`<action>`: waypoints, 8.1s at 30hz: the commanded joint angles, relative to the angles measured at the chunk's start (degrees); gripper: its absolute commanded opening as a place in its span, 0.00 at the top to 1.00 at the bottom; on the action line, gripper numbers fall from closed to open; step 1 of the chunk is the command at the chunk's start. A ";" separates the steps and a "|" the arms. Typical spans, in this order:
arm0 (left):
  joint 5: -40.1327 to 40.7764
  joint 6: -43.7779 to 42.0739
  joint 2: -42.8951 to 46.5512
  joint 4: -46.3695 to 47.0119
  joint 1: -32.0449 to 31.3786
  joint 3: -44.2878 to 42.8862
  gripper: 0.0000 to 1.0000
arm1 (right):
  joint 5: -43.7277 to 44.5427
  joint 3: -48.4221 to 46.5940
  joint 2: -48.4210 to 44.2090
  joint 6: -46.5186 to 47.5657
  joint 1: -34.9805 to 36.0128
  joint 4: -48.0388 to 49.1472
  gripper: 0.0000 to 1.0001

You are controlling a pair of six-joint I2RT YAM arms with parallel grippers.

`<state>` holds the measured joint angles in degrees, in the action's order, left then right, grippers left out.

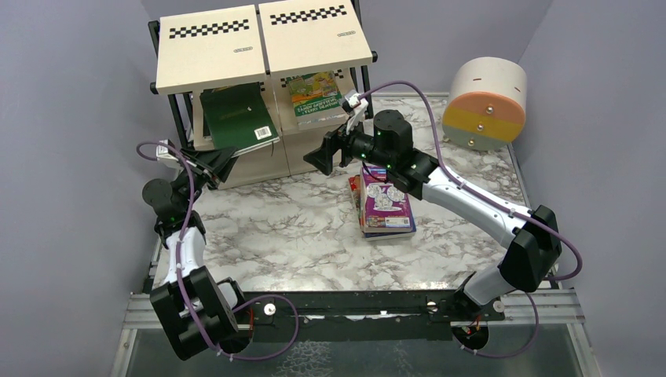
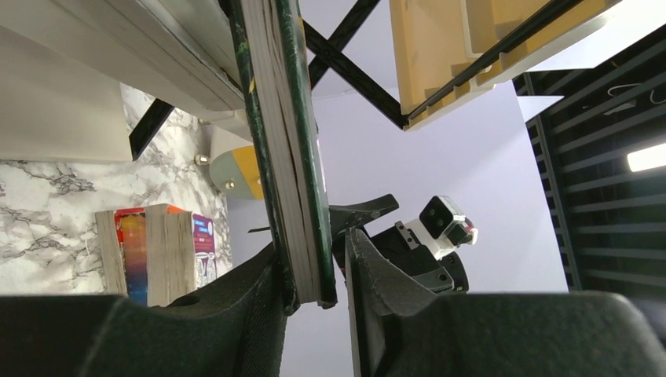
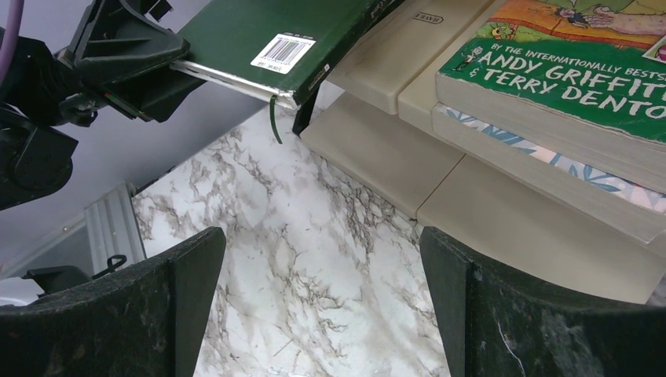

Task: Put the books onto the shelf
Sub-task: Place the book on the shelf.

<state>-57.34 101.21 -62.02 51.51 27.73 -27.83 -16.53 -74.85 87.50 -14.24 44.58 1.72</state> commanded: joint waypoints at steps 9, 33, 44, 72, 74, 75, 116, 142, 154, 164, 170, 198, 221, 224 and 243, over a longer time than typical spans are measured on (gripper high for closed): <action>2.66 2.04 0.76 5.38 1.23 1.36 0.95 | 1.51 -0.70 -0.67 1.10 0.42 0.91 0.08; 0.85 2.55 -6.51 13.85 1.98 -6.10 1.00 | 2.10 -0.80 -0.08 1.80 0.37 1.09 0.08; -1.57 2.41 -12.84 19.98 2.07 -10.05 1.00 | 2.42 -1.61 1.94 2.09 0.42 1.27 0.08; -3.51 5.76 -18.99 25.13 2.33 -11.17 0.78 | 1.68 -4.43 4.32 2.35 0.42 0.83 0.08; -3.57 5.75 -19.27 25.11 2.40 -11.32 0.76 | 1.59 -4.45 4.32 2.31 0.40 0.91 0.08; -3.57 5.81 -19.30 25.09 2.34 -11.28 0.74 | 1.59 -4.43 4.37 2.25 0.42 0.91 0.08; 2.00 11.81 -12.81 29.17 4.53 -3.22 0.48 | -0.72 -31.06 24.99 -3.77 5.21 -2.37 0.08; 2.67 14.10 -15.36 32.50 4.62 -3.84 0.48 | -1.76 -36.49 29.51 -4.17 5.33 -3.77 0.08; 2.89 15.13 -16.45 33.94 5.40 -4.17 0.48 | -2.71 -39.03 31.52 -4.22 6.34 -4.26 0.08; 3.11 16.03 -17.39 35.36 5.96 -4.46 0.48 | -3.06 -39.49 31.81 -4.01 6.90 -4.10 0.08; 3.28 16.81 -17.94 36.42 6.45 -4.68 0.48 | -3.11 -40.45 32.22 -3.87 7.25 -4.52 0.08; 3.99 18.32 -20.68 39.28 7.34 -6.17 0.48 | -2.47 -43.83 34.08 -3.38 7.98 -5.85 0.08; 4.02 17.76 -21.70 39.11 7.34 -7.32 0.48 | -1.74 -44.68 34.40 -3.32 7.98 -5.86 0.08; 4.17 17.54 -21.70 39.05 7.34 -7.41 0.48 | -1.68 -44.73 34.50 -3.17 8.00 -5.85 0.08; 4.43 17.07 -22.44 38.82 7.11 -8.37 0.48 | -0.79 -44.59 34.41 -2.83 7.98 -5.85 0.08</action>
<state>-54.54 119.44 -84.07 85.62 34.54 -34.28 -17.89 -117.27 120.90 -17.74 51.86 -3.49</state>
